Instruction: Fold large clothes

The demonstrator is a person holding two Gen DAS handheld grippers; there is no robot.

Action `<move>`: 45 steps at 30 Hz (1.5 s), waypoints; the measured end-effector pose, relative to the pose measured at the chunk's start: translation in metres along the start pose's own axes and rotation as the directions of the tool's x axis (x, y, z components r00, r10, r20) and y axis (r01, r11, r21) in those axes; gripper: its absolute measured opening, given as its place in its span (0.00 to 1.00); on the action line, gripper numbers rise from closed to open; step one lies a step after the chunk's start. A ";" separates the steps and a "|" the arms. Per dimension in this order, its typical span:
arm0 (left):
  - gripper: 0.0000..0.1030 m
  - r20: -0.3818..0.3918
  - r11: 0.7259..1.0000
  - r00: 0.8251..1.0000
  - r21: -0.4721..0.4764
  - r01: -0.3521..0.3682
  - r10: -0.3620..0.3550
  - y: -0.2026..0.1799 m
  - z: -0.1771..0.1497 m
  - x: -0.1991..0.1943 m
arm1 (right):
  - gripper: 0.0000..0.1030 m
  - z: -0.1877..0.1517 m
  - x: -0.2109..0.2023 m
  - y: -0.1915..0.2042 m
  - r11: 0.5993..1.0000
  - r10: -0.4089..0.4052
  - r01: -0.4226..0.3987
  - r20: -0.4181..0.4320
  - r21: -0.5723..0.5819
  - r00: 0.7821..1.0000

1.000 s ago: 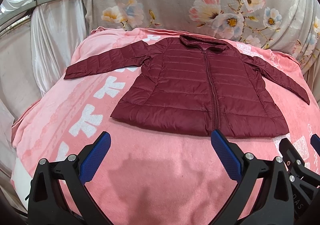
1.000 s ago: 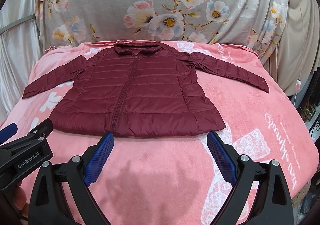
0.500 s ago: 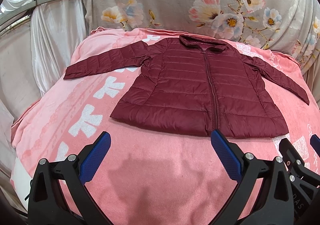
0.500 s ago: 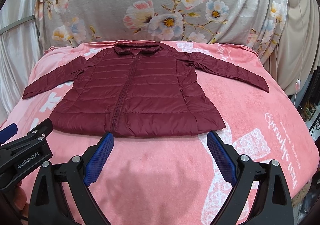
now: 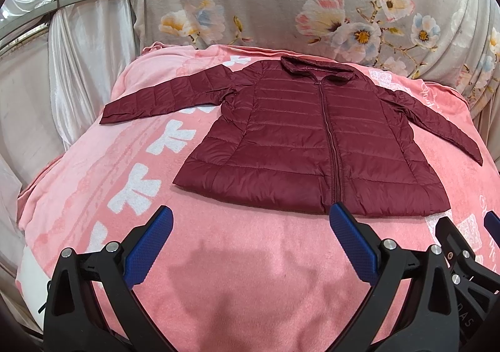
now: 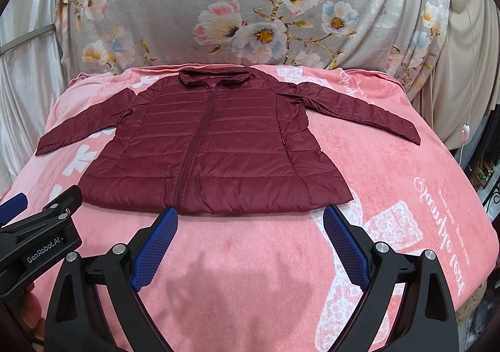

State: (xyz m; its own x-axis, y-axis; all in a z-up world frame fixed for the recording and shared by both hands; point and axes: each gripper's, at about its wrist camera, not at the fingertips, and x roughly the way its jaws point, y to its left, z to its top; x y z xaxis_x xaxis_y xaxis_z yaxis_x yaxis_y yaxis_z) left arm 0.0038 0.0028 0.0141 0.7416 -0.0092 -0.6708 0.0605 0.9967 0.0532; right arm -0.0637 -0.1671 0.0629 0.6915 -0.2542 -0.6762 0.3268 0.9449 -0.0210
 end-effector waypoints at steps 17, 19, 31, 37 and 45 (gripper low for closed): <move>0.95 0.003 1.000 1.000 -0.004 0.000 0.000 0.001 0.003 -0.002 | 0.90 0.000 0.000 0.003 1.000 0.004 -0.004 -0.001 -0.004 1.000; 0.95 0.003 1.000 1.000 -0.003 0.000 0.000 0.001 0.002 -0.002 | 0.90 0.001 -0.001 0.005 1.000 0.005 -0.005 0.000 -0.005 1.000; 0.95 0.004 1.000 1.000 -0.003 0.001 -0.001 0.001 0.002 -0.002 | 0.90 0.001 -0.001 0.006 1.000 0.006 -0.006 0.000 -0.005 1.000; 0.95 0.003 1.000 1.000 -0.004 0.001 -0.001 0.001 0.002 -0.002 | 0.90 0.002 0.000 0.006 1.000 0.006 -0.006 0.000 -0.002 1.000; 0.95 -0.001 0.999 1.000 -0.028 0.019 -0.019 0.007 0.011 0.009 | 0.90 0.006 0.026 -0.013 0.999 -0.033 0.033 -0.013 0.028 0.999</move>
State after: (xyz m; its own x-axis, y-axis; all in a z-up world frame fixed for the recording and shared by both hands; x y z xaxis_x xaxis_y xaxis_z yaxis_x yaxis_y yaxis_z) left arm 0.0182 0.0093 0.0167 0.7396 -0.0279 -0.6724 0.0559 0.9982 0.0201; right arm -0.0461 -0.1871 0.0502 0.6717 -0.2826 -0.6848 0.3675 0.9297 -0.0232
